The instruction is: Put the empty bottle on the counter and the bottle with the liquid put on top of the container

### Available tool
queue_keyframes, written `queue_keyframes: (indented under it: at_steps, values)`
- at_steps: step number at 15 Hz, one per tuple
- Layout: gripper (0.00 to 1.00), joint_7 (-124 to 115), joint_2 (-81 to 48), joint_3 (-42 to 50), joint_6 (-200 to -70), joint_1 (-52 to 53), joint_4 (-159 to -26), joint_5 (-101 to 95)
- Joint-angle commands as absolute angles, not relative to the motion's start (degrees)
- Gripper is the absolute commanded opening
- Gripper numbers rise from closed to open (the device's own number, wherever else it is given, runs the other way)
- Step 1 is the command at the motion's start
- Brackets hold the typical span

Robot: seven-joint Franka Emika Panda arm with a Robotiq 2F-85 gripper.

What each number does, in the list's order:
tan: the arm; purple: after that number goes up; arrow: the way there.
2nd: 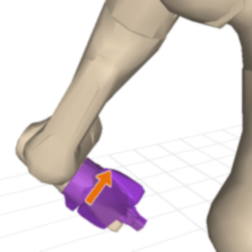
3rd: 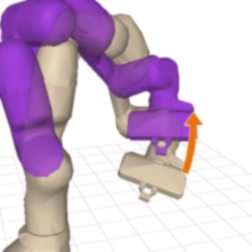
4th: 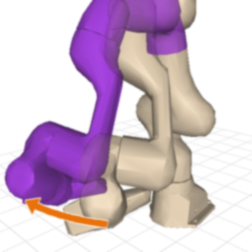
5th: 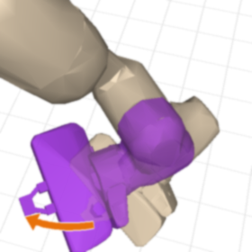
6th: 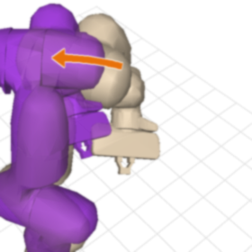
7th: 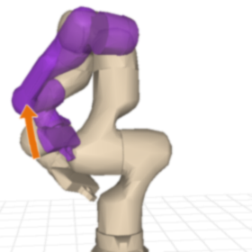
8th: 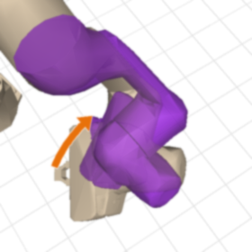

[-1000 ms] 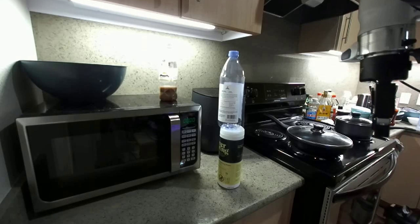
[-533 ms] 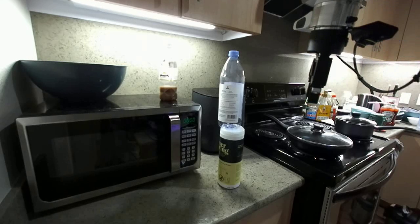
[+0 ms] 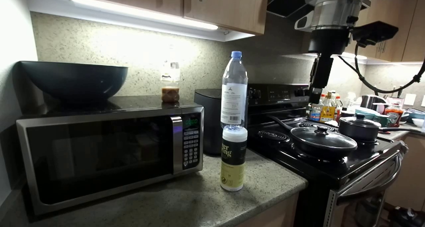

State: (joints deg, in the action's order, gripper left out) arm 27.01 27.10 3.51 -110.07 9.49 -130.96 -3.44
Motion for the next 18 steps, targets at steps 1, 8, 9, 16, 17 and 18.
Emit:
queue_keyframes:
  at_steps: [1,8,9,16,17,18]
  values:
    - [1.0,27.6,27.0,4.0,-114.9,9.4,-131.4,0.3]
    - [1.0,32.9,21.8,4.6,-136.0,12.5,-127.4,3.6]
    - [1.0,34.1,20.8,4.7,-138.1,13.3,-126.7,4.2]
    - [1.0,32.7,19.3,3.0,-141.0,13.2,-125.7,4.6]
    - [1.0,32.7,19.4,3.0,-141.0,13.2,-125.7,4.6]
    - [1.0,33.2,19.1,3.4,-141.8,13.6,-125.7,5.8]
